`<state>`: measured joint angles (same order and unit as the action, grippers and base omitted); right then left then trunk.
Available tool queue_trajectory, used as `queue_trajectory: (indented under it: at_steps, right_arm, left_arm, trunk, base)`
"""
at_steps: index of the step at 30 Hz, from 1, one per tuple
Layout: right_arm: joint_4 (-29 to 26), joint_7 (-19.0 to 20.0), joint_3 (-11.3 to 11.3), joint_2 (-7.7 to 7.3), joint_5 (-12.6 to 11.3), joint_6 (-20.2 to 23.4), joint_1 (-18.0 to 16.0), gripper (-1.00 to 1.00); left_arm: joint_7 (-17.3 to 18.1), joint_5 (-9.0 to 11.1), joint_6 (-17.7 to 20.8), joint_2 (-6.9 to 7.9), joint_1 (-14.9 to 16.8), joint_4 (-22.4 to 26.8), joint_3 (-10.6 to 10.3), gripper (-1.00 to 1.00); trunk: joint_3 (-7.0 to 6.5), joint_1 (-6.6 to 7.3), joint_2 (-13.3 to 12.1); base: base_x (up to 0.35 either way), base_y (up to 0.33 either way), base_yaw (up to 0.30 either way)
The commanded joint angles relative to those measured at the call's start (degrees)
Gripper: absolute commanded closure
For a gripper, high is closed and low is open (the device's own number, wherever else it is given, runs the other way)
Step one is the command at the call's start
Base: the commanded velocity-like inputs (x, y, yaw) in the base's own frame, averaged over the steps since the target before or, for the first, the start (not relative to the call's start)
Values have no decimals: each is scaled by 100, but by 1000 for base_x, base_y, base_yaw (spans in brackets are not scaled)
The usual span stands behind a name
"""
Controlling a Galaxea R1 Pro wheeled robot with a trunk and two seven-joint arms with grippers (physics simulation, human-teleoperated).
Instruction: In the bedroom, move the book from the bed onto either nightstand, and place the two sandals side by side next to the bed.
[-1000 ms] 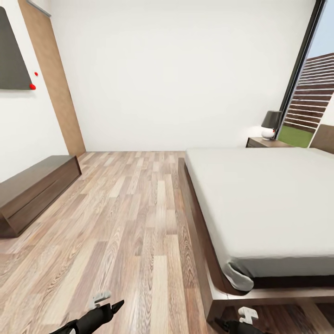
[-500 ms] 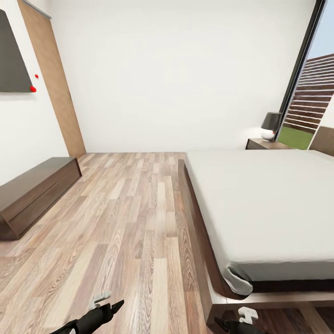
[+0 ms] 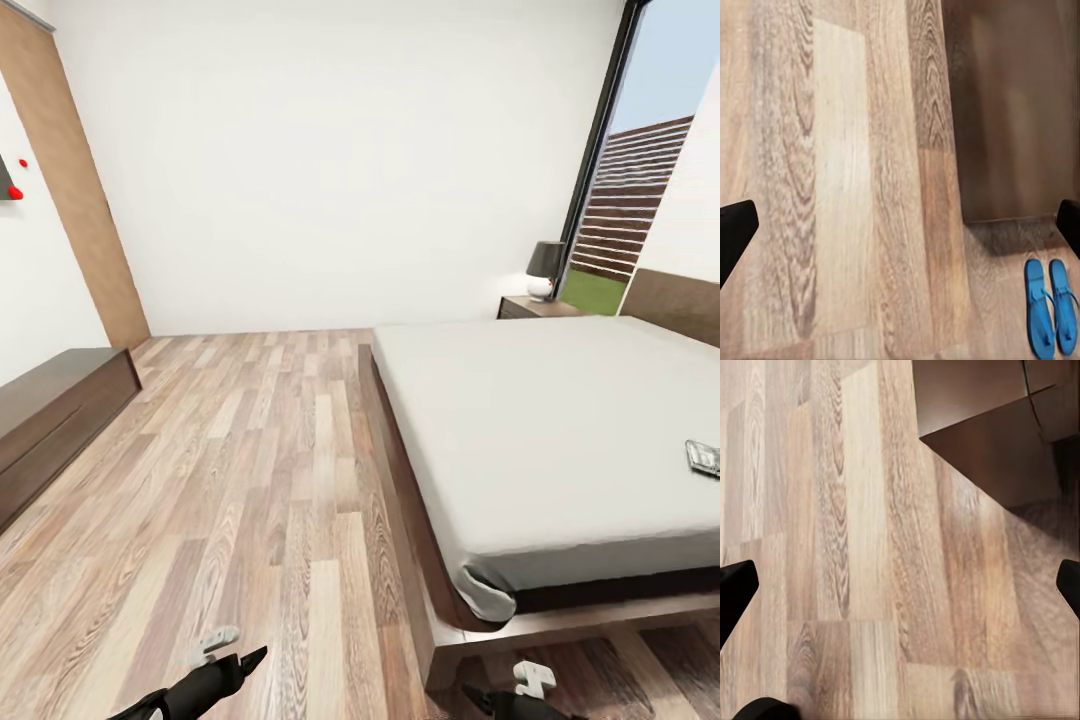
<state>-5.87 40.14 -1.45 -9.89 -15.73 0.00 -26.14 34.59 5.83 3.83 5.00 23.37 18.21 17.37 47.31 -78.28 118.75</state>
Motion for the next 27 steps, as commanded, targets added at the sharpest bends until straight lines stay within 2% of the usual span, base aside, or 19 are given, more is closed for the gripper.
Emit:
queue_trajectory:
  at_steps: [1,19,27]
  right_arm:
    - [7,21,-13,2,-9,0,-5,-100]
    - [7,20,-13,1,-9,0,-5,-100]
    - [8,20,-13,-1,-9,0,-5,-100]
  left_arm:
    - [25,50,40,1,1,0,12,-100]
    - [26,50,36,1,1,-1,12,-100]
    - [27,57,-95,1,1,-1,15,-100]
  trunk:
    - [2,1,2]
    - [-49,1,2]
    - [-72,1,2]
  base:
    - [0,0,-284]
    - [0,0,-284]
    - [0,0,-284]
